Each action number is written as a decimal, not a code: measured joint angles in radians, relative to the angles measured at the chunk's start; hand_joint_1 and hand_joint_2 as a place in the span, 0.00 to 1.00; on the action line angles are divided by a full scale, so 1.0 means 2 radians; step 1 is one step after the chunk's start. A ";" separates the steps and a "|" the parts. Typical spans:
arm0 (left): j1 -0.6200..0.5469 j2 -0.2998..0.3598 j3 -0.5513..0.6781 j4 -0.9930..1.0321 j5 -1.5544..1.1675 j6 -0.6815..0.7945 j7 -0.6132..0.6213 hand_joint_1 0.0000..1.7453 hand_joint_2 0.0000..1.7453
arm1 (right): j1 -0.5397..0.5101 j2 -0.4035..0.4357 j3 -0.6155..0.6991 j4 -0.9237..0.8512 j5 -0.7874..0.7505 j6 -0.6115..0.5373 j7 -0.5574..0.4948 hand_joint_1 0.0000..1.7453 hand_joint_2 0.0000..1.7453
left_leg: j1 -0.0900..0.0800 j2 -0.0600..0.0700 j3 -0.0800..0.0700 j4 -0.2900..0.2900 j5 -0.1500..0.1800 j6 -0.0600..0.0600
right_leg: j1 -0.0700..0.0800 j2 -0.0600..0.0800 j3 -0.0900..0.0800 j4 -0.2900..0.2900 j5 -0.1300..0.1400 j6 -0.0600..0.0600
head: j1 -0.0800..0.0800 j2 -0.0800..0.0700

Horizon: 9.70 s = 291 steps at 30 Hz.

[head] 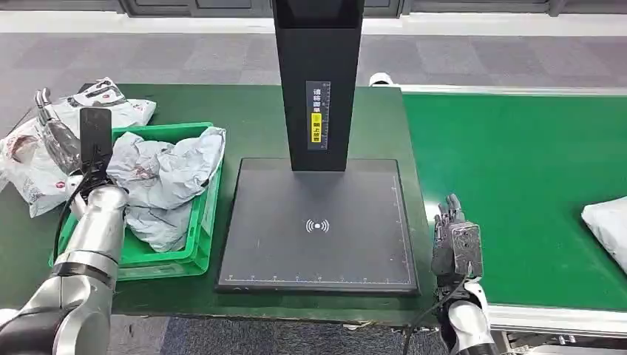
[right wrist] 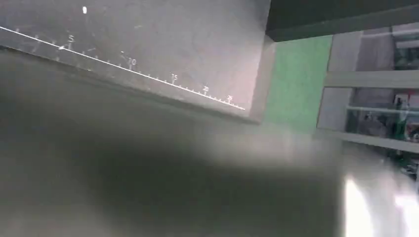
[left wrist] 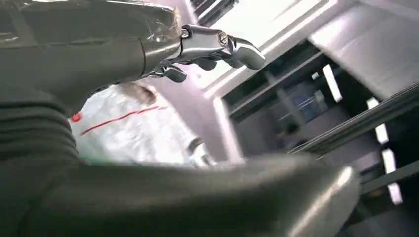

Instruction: Moved the parcel from conveyor to table for the left to box.

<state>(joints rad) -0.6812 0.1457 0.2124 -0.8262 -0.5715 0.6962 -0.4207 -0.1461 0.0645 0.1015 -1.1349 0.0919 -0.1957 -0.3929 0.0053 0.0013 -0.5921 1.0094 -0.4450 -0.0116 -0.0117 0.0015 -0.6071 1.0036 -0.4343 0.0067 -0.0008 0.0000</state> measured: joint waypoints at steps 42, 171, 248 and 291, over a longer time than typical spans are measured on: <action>0.064 -0.174 -0.286 0.078 0.284 -0.197 -0.119 0.00 1.00 | -0.091 -0.018 -0.219 0.114 0.598 -0.253 0.071 0.00 1.00 | -0.002 -0.001 -0.001 0.001 0.000 0.003 | -0.003 -0.002 0.000 -0.001 0.001 0.002 | 0.000 0.000; 0.079 -0.167 -0.173 0.060 0.188 -0.173 -0.070 0.00 1.00 | -0.150 -0.056 -0.314 0.311 0.465 -0.205 0.040 1.00 1.00 | -0.001 0.000 -0.001 0.000 0.001 0.003 | -0.002 -0.001 0.001 0.000 0.001 0.003 | 0.000 0.000; 0.078 -0.150 -0.377 0.042 0.035 -0.321 -0.066 0.00 1.00 | -0.018 0.001 0.075 -0.085 -0.098 0.078 -0.013 0.00 1.00 | -0.001 -0.001 -0.003 0.000 0.000 0.003 | -0.002 -0.001 -0.002 -0.001 0.001 0.002 | 0.000 0.000; -0.020 -0.112 -0.365 0.025 -0.265 -0.004 0.144 1.00 1.00 | 0.005 0.013 0.021 -0.075 -0.063 0.070 -0.019 0.00 1.00 | -0.001 -0.001 -0.002 0.000 0.001 0.002 | -0.001 -0.002 -0.001 0.000 0.001 0.002 | 0.000 0.000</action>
<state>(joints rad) -0.7208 -0.0781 -0.5175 -0.7765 -1.1022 0.6886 -0.1335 -0.1356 0.0897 0.1442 -1.2856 -0.0343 -0.0550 -0.4299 0.0033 -0.0014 -0.5952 1.0099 -0.4426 -0.0074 -0.0146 -0.0020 -0.6087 1.0042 -0.4325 0.0107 -0.0008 0.0000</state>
